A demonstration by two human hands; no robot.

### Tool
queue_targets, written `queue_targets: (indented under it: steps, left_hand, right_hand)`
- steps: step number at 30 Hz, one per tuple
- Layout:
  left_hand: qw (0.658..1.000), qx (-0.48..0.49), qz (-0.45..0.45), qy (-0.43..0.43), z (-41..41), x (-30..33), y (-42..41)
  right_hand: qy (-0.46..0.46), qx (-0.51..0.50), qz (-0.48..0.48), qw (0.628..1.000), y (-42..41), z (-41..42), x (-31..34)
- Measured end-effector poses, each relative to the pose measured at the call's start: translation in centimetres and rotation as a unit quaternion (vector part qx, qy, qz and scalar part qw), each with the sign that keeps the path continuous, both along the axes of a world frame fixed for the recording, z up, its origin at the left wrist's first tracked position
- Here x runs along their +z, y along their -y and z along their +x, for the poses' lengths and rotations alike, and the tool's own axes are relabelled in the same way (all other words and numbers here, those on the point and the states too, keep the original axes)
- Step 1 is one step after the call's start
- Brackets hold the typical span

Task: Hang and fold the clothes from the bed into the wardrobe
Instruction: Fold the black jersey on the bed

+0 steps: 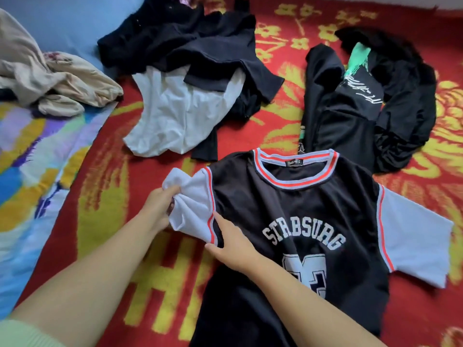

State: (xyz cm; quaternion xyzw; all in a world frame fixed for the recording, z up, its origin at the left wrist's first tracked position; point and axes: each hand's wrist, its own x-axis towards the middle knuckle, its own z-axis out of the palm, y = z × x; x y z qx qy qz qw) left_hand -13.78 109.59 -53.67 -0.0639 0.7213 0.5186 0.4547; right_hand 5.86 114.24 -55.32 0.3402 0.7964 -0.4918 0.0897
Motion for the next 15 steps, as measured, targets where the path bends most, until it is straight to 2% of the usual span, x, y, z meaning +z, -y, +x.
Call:
queue_targets:
  steps: [4, 6, 9, 10, 12, 14, 15]
  left_hand:
    - [0.999, 0.028, 0.038, -0.023, -2.5, 1.8, 2.6]
    - [0.998, 0.005, 0.011, -0.066, -3.2, 1.6, 4.0]
    - [0.992, -0.039, -0.004, -0.121, -2.9, 1.0, 5.4]
    - [0.991, -0.066, 0.005, -0.117, -2.5, 0.7, 5.8]
    - [0.973, -0.175, 0.022, -0.148, -1.2, 0.8, 5.7]
    - [0.932, -0.291, 0.036, -0.213, 0.5, 1.6, 5.1]
    - [0.912, -0.334, 0.046, -0.232, 1.5, 1.8, 4.7]
  right_hand:
    - [-0.041, 0.045, -0.03, 0.998, 1.0, -2.0, 1.1]
    - [-0.056, 0.043, -0.062, 0.996, 1.9, -3.1, 1.7]
    - [-0.024, 0.06, -0.105, 0.992, 2.8, -4.3, 2.3]
    - [-0.021, 0.039, -0.113, 0.993, 3.0, -4.4, 2.6]
    - [-0.056, -0.078, -0.168, 0.981, 2.8, -4.5, 3.5]
    - [-0.104, -0.213, -0.276, 0.931, 1.7, -4.4, 4.6]
    - [-0.111, -0.248, -0.331, 0.904, 0.9, -4.3, 5.0]
